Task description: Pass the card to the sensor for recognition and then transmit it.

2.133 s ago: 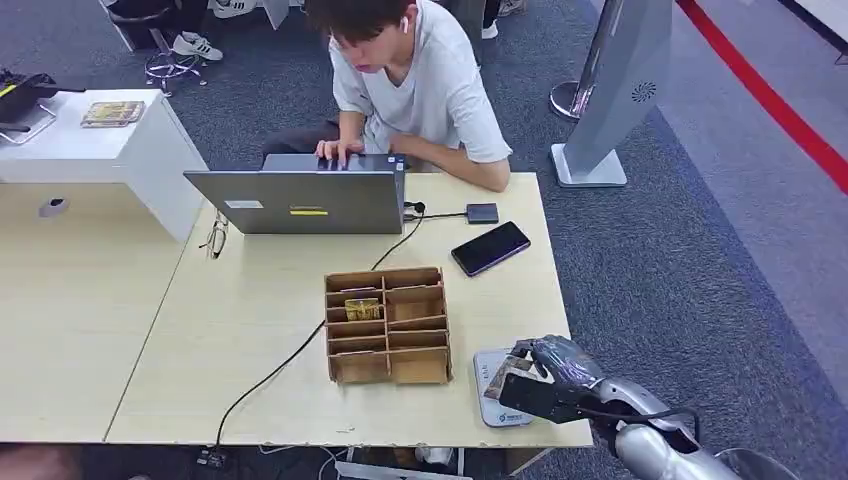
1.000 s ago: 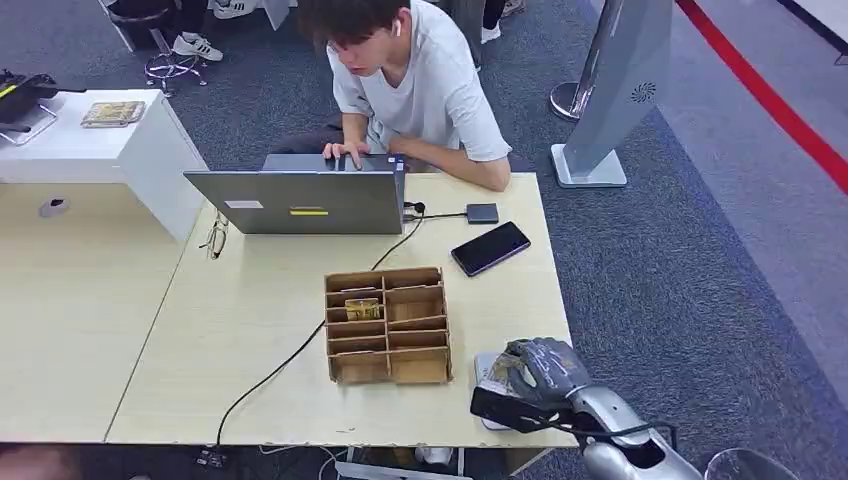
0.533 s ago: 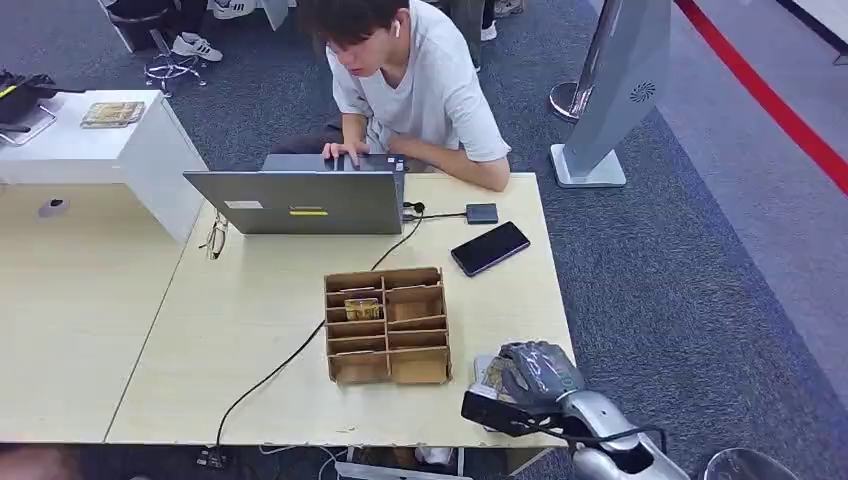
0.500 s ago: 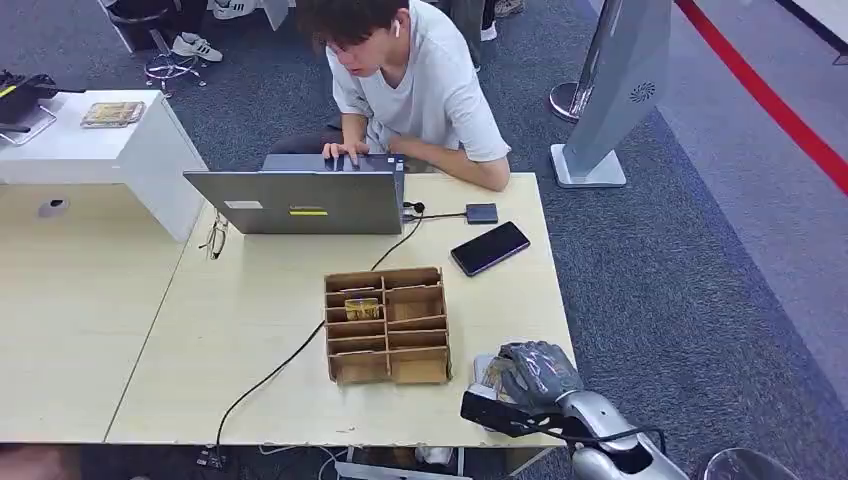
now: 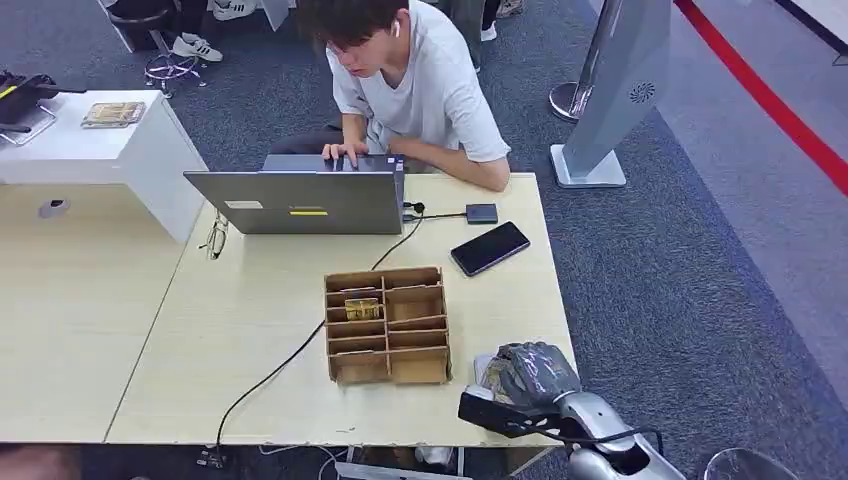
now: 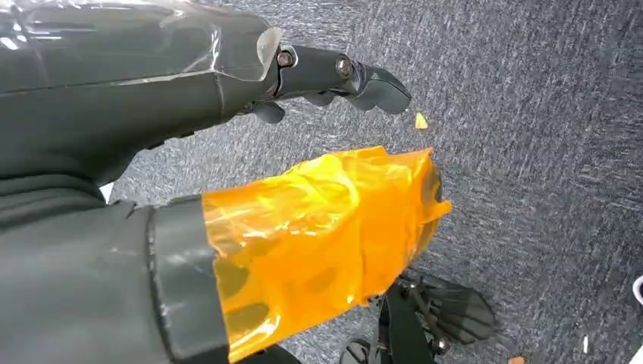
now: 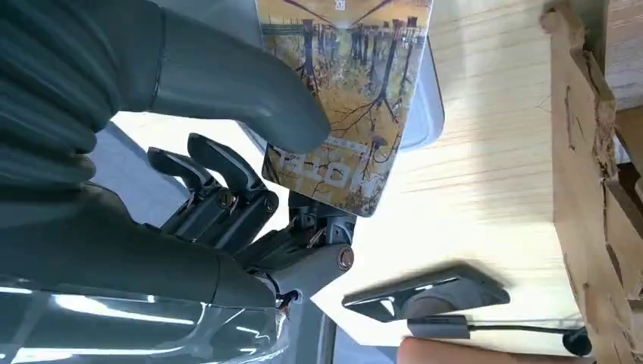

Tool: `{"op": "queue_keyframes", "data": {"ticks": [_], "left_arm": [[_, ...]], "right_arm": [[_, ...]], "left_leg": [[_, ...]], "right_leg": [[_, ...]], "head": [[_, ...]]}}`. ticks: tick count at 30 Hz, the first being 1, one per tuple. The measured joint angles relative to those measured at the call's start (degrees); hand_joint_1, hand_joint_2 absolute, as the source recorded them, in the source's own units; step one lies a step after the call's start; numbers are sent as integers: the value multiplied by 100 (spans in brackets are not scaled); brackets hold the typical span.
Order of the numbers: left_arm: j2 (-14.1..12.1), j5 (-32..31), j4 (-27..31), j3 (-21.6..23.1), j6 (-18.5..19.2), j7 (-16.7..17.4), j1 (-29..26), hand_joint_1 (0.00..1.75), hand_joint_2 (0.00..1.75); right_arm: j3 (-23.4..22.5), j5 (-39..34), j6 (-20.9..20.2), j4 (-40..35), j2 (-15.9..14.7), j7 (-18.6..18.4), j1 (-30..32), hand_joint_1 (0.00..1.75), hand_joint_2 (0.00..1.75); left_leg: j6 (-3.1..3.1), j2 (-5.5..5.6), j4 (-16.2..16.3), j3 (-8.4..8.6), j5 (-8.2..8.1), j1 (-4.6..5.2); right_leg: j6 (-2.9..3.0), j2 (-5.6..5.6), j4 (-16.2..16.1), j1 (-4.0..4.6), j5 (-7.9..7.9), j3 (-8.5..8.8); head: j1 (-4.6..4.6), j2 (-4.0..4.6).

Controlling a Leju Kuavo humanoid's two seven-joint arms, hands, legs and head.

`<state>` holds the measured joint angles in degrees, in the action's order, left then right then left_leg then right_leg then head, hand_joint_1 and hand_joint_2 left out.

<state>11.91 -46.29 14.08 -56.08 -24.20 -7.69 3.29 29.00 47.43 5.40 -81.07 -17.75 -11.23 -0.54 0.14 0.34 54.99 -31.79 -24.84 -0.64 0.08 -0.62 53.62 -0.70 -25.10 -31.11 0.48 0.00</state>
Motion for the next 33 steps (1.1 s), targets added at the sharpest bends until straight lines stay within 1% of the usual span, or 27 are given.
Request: {"op": "queue_keyframes", "data": {"ticks": [18, 25, 33], "left_arm": [[-2, -52, 0, 81, 9, 4, 0, 0, 0], [-4, -52, 0, 81, 20, 4, -3, 0, 0], [-7, -52, 0, 81, 26, -13, -6, 0, 0]], "right_arm": [[-24, 44, 22, -39, 31, -37, 14, 175, 175], [-171, -37, 122, -262, 59, 175, 86, 175, 175], [-361, -339, 219, -651, 85, 520, 157, 175, 175]], "left_leg": [[0, -2, 0, 1, 0, 0], [0, -2, 0, 0, 0, 0], [0, -2, 0, -3, 0, 0]], "right_leg": [[0, 2, 0, 0, 0, 0], [0, 2, 0, 0, 0, 0], [0, 2, 0, 0, 0, -2]], "head": [[0, 0], [2, 0], [0, 0]]}}
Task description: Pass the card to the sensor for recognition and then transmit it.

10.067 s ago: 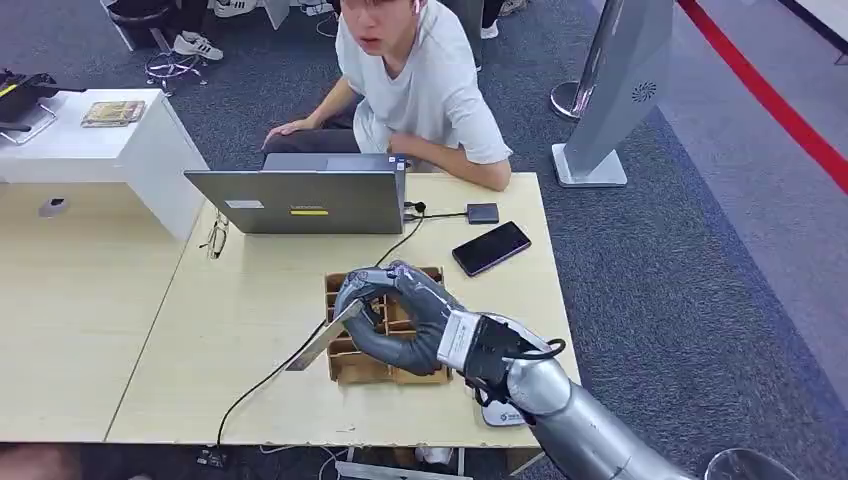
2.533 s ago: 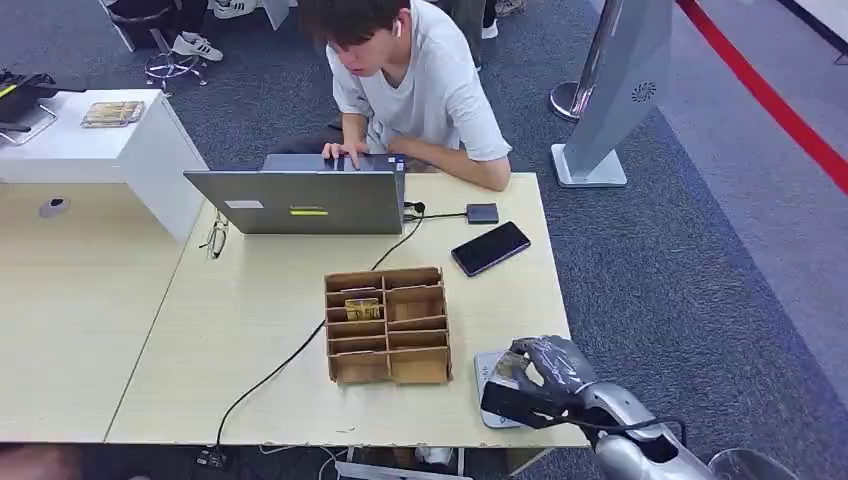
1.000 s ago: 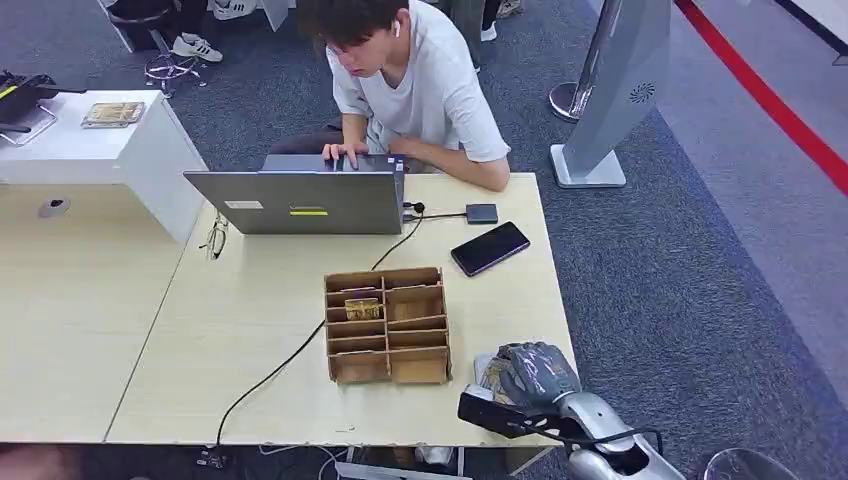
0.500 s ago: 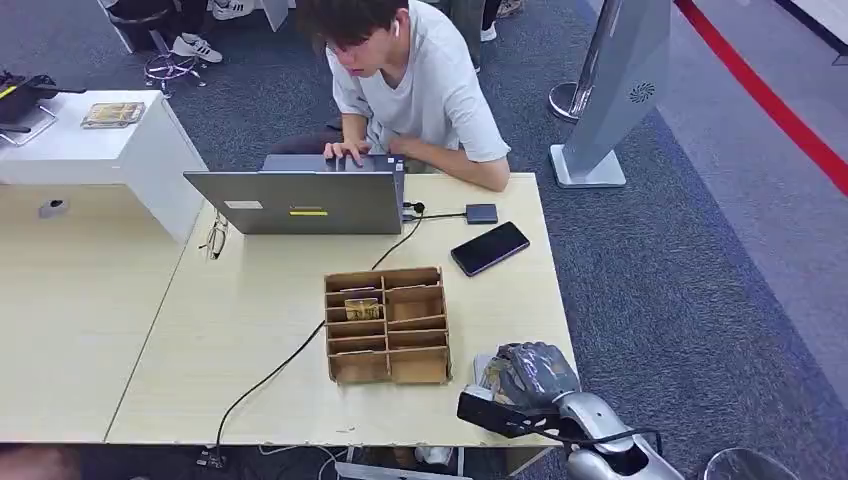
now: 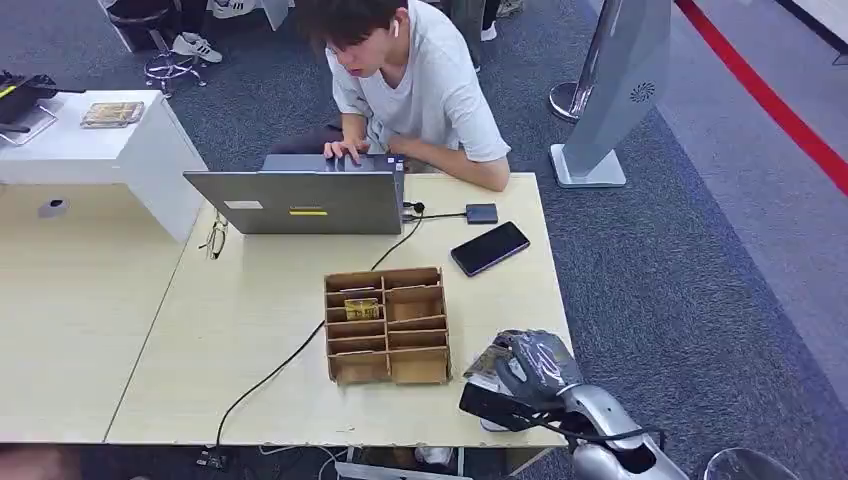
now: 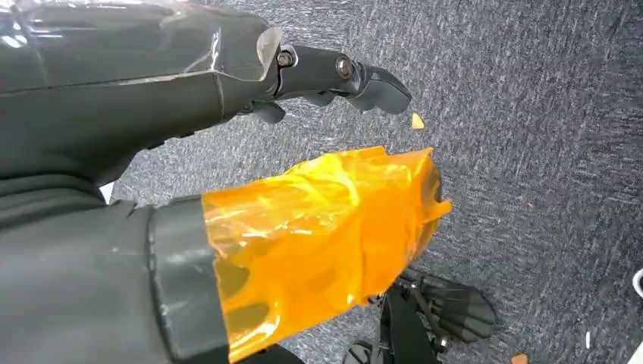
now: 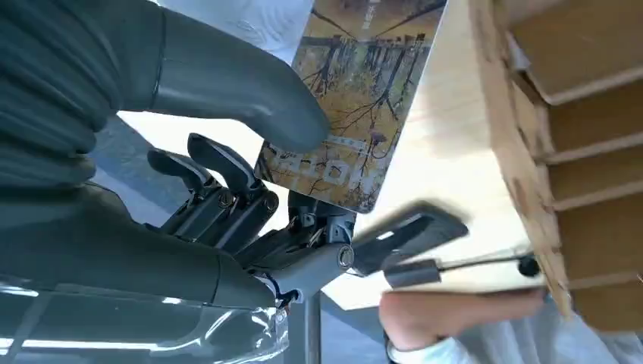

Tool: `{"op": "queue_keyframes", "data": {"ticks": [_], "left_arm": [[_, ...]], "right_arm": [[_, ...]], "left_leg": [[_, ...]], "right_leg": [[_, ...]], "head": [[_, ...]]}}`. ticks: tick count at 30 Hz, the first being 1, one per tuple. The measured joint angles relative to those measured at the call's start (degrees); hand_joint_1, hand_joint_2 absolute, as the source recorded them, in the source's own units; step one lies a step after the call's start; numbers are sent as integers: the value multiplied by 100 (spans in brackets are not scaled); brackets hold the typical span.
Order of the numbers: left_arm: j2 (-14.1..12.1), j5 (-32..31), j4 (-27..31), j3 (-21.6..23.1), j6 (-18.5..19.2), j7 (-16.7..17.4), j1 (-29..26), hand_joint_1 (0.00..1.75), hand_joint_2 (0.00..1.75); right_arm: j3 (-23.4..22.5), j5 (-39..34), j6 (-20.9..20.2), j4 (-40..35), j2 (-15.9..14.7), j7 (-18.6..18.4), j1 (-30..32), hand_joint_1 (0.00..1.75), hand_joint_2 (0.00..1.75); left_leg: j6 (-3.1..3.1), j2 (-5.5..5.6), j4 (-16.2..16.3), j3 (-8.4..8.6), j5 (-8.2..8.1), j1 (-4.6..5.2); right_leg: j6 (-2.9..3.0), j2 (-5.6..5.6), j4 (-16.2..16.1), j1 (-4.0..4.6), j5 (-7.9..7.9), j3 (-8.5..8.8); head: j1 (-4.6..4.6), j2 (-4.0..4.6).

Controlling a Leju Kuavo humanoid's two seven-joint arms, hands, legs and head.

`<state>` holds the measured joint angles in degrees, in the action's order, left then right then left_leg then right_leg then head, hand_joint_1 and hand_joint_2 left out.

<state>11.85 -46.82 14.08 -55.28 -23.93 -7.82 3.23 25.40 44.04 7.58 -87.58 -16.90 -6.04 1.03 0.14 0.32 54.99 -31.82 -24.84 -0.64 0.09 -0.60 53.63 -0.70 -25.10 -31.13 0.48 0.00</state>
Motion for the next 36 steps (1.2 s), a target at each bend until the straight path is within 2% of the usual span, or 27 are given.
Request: {"op": "queue_keyframes", "data": {"ticks": [5, 14, 24, 30, 36], "left_arm": [[0, 0, 0, 0, 0, -7, -1, 0, 0], [0, 2, 0, -7, 2, -42, -7, 0, 0], [-2, -37, 0, -9, -13, -127, -9, 0, 0], [-11, -55, 0, -11, -53, -219, -10, 0, 0], [-57, -89, 0, -11, -66, -258, -8, 0, 0]], "right_arm": [[-98, -186, 96, -283, 15, 206, 24, 175, 175], [-214, -831, 203, -777, 87, 796, 39, 175, 175], [-181, -1888, -35, -1082, 262, 1554, -28, 175, 175], [-72, -3048, -658, -1187, 313, 2007, -156, 175, 175], [22, -4397, -1651, -1187, 313, 2474, -239, 175, 175]], "left_leg": [[0, 0, 0, -1, 0, 0], [0, 0, 0, -2, 0, 0], [0, 1, 0, -4, 0, 0], [0, 1, 0, -4, 0, 0], [0, 1, 0, -4, 0, 0]], "right_leg": [[0, 0, 0, 0, 0, -1], [0, 0, 0, 0, 0, -1], [0, 0, 1, 0, 0, -1], [0, -1, 1, 0, 0, -1], [0, -1, 1, 0, -1, -2]], "head": [[0, 0], [0, 0], [2, 0], [2, 0], [0, 0]]}}
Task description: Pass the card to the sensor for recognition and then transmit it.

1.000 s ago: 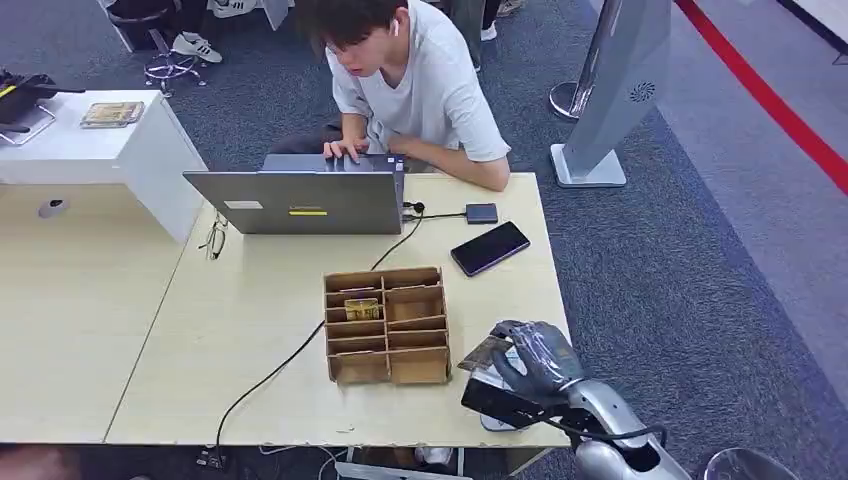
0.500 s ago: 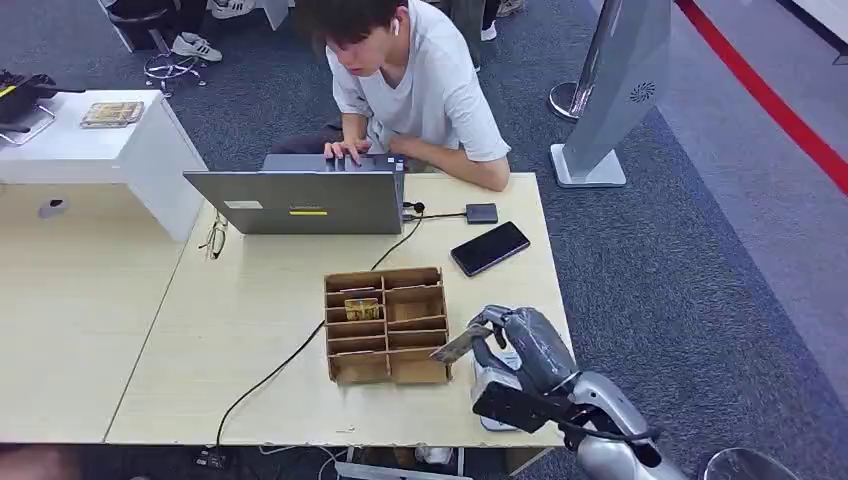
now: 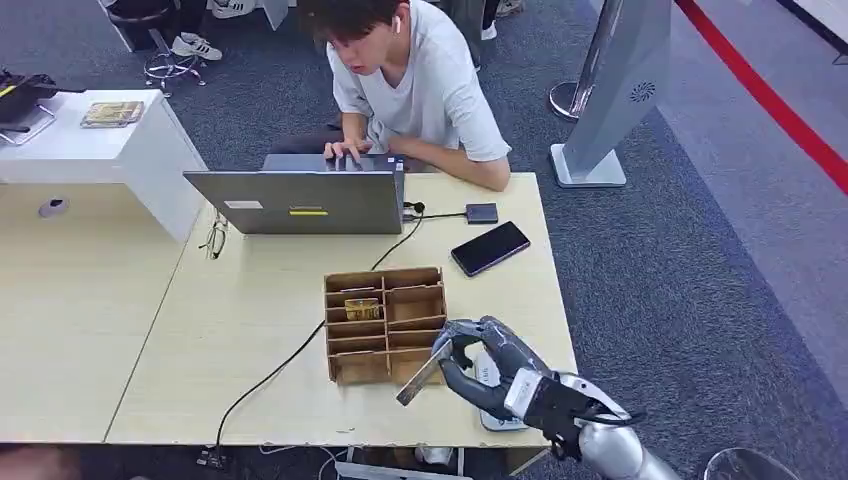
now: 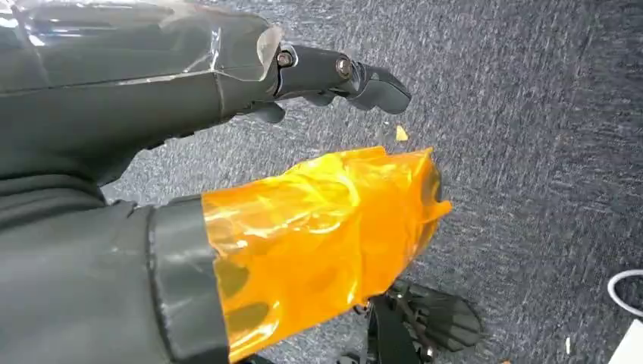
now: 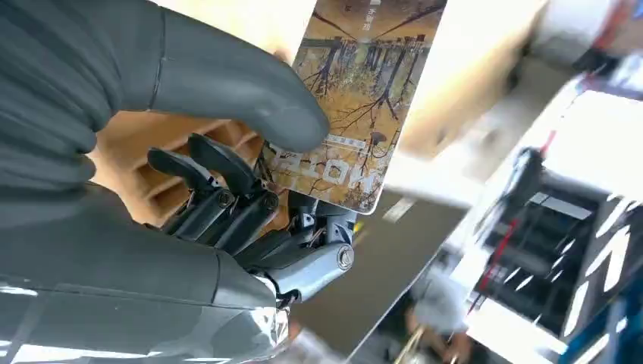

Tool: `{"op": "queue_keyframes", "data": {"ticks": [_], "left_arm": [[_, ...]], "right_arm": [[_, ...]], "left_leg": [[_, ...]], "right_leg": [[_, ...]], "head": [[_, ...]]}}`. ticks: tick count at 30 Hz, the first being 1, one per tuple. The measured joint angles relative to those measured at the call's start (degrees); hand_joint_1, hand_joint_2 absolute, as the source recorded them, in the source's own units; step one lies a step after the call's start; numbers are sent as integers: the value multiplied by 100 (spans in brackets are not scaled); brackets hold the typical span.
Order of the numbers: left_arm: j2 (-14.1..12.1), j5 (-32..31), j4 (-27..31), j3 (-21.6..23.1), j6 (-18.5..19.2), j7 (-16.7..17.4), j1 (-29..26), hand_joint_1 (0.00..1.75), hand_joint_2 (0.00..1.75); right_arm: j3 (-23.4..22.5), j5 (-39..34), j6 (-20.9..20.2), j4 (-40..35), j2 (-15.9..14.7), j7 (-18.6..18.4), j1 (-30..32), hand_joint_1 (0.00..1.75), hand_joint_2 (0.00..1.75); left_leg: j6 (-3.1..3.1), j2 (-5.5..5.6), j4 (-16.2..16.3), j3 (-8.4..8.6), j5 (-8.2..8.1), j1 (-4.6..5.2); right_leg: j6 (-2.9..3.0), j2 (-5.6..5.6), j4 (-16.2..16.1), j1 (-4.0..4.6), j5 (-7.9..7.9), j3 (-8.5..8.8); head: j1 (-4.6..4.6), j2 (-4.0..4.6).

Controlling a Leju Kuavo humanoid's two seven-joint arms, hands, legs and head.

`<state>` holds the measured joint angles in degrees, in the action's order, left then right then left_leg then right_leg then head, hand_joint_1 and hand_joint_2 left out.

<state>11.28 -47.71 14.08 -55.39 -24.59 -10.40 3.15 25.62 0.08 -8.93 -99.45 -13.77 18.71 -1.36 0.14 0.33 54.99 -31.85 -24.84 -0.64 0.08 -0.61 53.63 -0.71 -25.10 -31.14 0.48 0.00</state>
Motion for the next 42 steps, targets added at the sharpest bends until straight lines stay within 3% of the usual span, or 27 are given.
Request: {"op": "queue_keyframes", "data": {"ticks": [4, 8, 17, 27, 35, 42], "left_arm": [[-35, -31, 0, 0, -4, -48, -1, 0, 0], [-50, -57, -2, 0, -24, -83, -1, 0, 0], [-79, -72, -24, 0, -72, -118, -3, 0, 0], [-81, -72, -31, 0, -72, -133, -3, 0, 0], [-81, -107, -35, 0, -85, -144, -6, 0, 0], [-83, -133, -48, 0, -83, -142, -5, 0, 0]], "right_arm": [[48, -727, -638, 0, -24, 210, -29, 175, 175], [68, -1123, -978, 0, -68, 302, -28, 175, 175], [72, -1536, -1310, 0, -107, 448, 5, 175, 175], [72, -1553, -1347, -2, -107, 468, 72, 175, 175], [85, -2064, -1933, -133, 31, 711, 310, 175, 175], [96, -2143, -2067, -170, 66, 765, 386, 175, 175]], "left_leg": [[0, 0, 0, 0, 0, 0], [0, 0, 0, 0, 0, 0], [0, 0, 0, 0, 0, 0], [0, -1, 0, 0, 0, 0], [0, -1, 0, -1, -1, 0], [0, -1, 0, 0, -1, 0]], "right_leg": [[0, 0, 0, 0, 0, 0], [0, 0, 0, 0, 0, -1], [0, 0, 0, 0, 0, -1], [0, 0, 0, 0, 0, -1], [0, 1, 0, 0, -1, -2], [0, 0, 0, 0, -1, -1]], "head": [[0, 0], [2, 0], [0, 0], [2, 0], [0, 0], [2, 0]]}}
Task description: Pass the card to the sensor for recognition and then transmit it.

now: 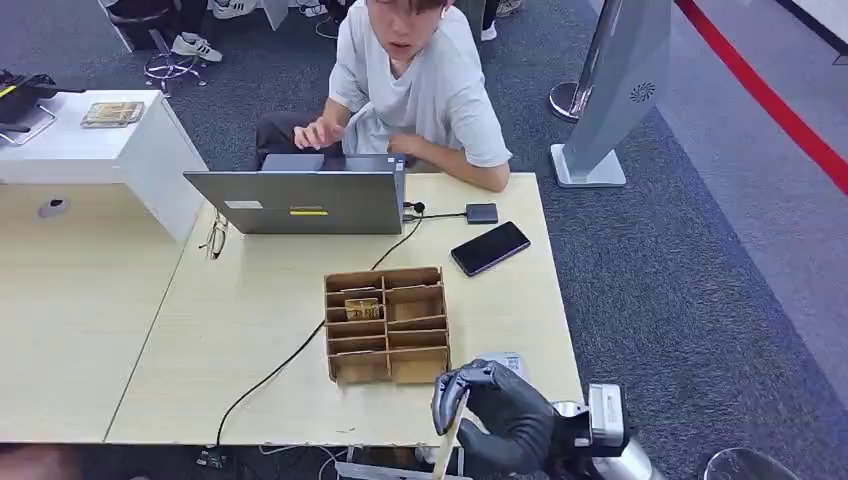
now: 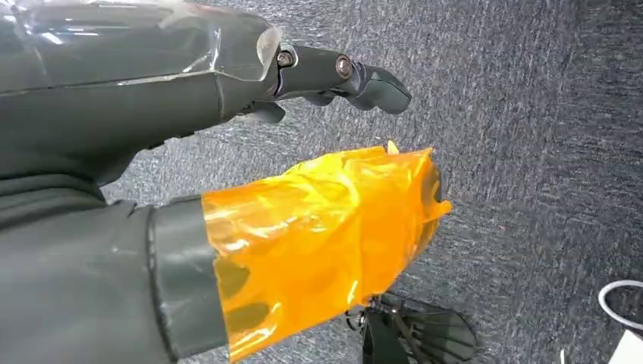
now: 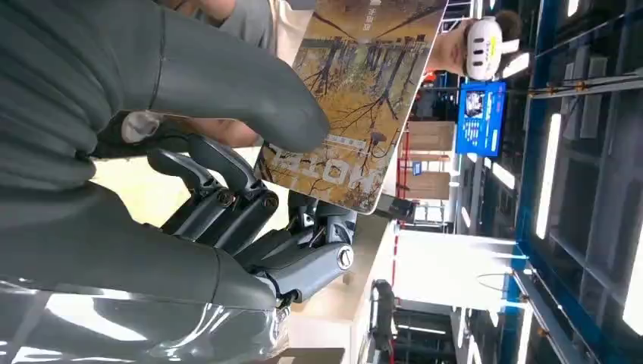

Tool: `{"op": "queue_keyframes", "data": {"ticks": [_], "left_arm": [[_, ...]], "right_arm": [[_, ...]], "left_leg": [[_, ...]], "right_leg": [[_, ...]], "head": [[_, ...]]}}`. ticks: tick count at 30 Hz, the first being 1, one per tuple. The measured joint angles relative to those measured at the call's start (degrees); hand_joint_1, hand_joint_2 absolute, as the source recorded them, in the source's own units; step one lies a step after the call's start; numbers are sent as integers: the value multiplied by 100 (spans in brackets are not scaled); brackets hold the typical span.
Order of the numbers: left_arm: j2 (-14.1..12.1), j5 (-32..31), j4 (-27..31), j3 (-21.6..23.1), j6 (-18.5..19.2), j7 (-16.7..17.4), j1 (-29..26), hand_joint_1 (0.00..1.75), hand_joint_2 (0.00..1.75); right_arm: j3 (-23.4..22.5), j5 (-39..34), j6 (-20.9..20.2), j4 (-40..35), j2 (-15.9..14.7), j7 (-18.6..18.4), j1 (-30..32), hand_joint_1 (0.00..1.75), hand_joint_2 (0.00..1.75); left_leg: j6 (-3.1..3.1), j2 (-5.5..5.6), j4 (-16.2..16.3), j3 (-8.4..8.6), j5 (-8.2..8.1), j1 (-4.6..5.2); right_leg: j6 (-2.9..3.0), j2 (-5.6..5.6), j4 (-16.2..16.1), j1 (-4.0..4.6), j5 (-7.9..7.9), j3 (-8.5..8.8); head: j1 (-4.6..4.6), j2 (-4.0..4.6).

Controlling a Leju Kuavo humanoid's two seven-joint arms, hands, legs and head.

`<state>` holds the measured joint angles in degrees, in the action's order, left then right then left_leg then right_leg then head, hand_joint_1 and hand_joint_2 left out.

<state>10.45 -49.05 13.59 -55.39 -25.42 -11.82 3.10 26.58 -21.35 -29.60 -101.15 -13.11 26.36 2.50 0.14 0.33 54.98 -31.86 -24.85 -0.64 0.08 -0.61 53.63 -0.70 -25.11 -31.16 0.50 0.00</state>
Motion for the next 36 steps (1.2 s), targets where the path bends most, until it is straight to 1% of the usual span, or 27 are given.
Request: {"op": "queue_keyframes", "data": {"ticks": [3, 6, 9, 13, 14, 17, 19, 20, 28, 32, 33, 34, 35, 36], "left_arm": [[-4, -33, 0, 0, 0, 0, -2, 0, 0], [-7, -48, -4, 0, -2, 18, -1, 0, 0], [-9, -87, -22, 0, -4, 44, -1, 0, 0], [-15, -144, -22, 0, 2, 59, 3, 0, 0], [-17, -162, -22, 0, 7, 74, 3, 0, 0], [-20, -234, -22, 7, 28, 118, 3, 0, 0], [-17, -293, -22, 13, 31, 168, 11, 0, 0], [-15, -310, -22, 17, 31, 175, 12, 0, 0], [-15, -315, -22, 17, 31, 175, 12, 0, 0], [-13, -350, -22, 24, 28, 183, 13, 0, 0], [-9, -383, -22, 37, 28, 206, 14, 0, 0], [-7, -398, -22, 42, 28, 214, 15, 0, 0], [2, -477, -22, 63, 59, 238, 20, 0, 0], [2, -597, -22, 155, 129, 332, 41, 0, 0]], "right_arm": [[0, 124, 52, -2, 4, 13, 33, 175, 175], [0, 534, 449, -33, 28, -59, 18, 175, 175], [22, 1030, 1138, -48, 59, -202, -154, 175, 175], [127, 1671, 2060, -50, 129, -483, -625, 175, 175], [162, 1870, 2348, -52, 162, -565, -742, 175, 175], [276, 2681, 3317, -79, 313, -820, -1065, 175, 175], [356, 3284, 3854, -79, 439, -1001, -1251, 175, 175], [389, 3551, 4058, -79, 488, -1074, -1332, 175, 175], [394, 3599, 4095, -79, 496, -1084, -1341, 175, 175], [409, 3884, 4302, -77, 550, -1160, -1406, 175, 175], [424, 4165, 4510, -72, 606, -1237, -1472, 175, 175], [431, 4274, 4595, -68, 630, -1266, -1502, 175, 175], [444, 4812, 4998, -50, 735, -1405, -1589, 175, 175], [446, 5736, 5633, -11, 918, -1629, -1683, 175, 175]], "left_leg": [[0, 0, 0, 0, 0, 0], [0, 0, 0, -1, 0, 0], [0, -2, 0, -2, 1, 0], [0, -7, 0, 1, 3, 0], [0, -7, 0, 2, 4, 0], [2, -7, 0, 2, 6, -1], [2, -7, 0, 2, 6, -1], [2, -7, 0, 2, 6, -1], [2, -7, 0, 2, 6, -1], [2, -7, 0, 2, 6, -1], [2, -6, 0, 1, 6, -1], [2, -6, 0, 1, 5, -1], [2, -6, 0, 1, 5, -1], [2, -7, 0, 0, 5, -1]], "right_leg": [[0, 0, 0, 0, 0, 1], [0, 0, 0, 0, 0, 1], [1, 1, 1, 0, 1, 1], [5, 6, 1, 0, 5, 1], [6, 6, 2, 0, 5, 1], [6, 7, 3, 0, 5, 0], [6, 8, 4, 0, 5, 0], [6, 8, 4, 0, 5, -1], [6, 8, 4, 0, 5, -1], [6, 7, 4, 0, 5, -1], [6, 7, 4, 1, 4, -1], [6, 7, 3, 1, 4, -1], [6, 7, 3, 1, 4, -2], [6, 7, 3, 1, 4, -3]], "head": [[0, 0], [0, 0], [0, 0], [0, 0], [-2, 0], [-2, 0], [0, 0], [-2, 0], [-2, 0], [-2, 0], [0, 0], [0, 0], [0, 0], [-2, 0]]}}
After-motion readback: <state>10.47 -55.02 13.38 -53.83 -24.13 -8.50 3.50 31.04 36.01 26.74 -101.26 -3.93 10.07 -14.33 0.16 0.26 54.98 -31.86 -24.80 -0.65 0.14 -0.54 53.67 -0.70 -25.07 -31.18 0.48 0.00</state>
